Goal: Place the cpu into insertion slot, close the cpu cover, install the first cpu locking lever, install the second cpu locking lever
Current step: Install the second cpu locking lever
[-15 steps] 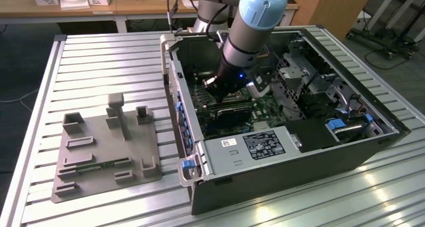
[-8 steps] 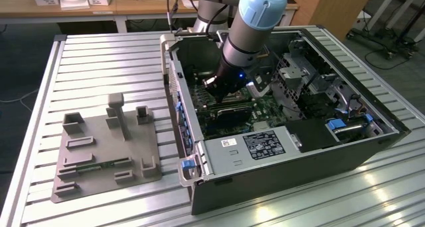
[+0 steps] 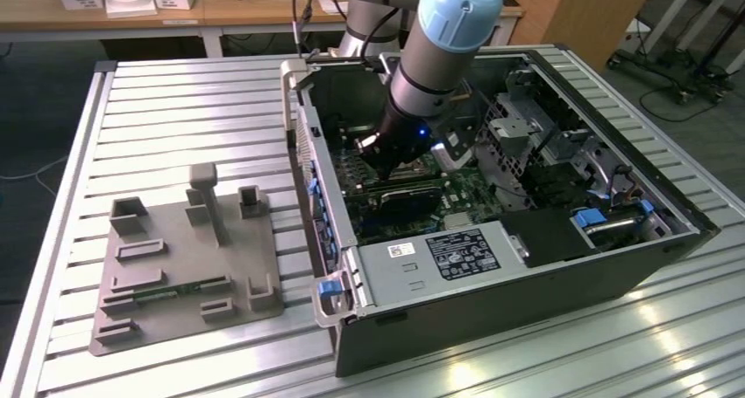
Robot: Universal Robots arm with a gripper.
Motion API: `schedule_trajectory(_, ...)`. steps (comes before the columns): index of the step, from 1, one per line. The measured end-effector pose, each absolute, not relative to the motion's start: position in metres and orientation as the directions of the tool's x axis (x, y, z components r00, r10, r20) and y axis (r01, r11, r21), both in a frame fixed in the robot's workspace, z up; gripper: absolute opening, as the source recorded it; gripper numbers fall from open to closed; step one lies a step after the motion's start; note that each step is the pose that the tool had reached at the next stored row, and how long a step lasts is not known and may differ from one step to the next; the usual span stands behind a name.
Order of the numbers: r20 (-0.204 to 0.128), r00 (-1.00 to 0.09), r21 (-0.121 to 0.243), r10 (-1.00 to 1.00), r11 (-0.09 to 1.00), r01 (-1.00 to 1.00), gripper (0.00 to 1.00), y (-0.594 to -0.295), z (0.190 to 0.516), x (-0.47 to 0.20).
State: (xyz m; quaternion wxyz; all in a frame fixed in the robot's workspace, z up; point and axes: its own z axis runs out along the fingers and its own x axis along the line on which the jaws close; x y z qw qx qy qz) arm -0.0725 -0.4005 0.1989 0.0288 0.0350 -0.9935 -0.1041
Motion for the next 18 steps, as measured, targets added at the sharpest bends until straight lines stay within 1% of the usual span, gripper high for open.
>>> schedule_trajectory(18,0.049,-0.996,0.209,-0.078,0.976,-0.066,0.1,-0.3984,0.1981,-0.0725)
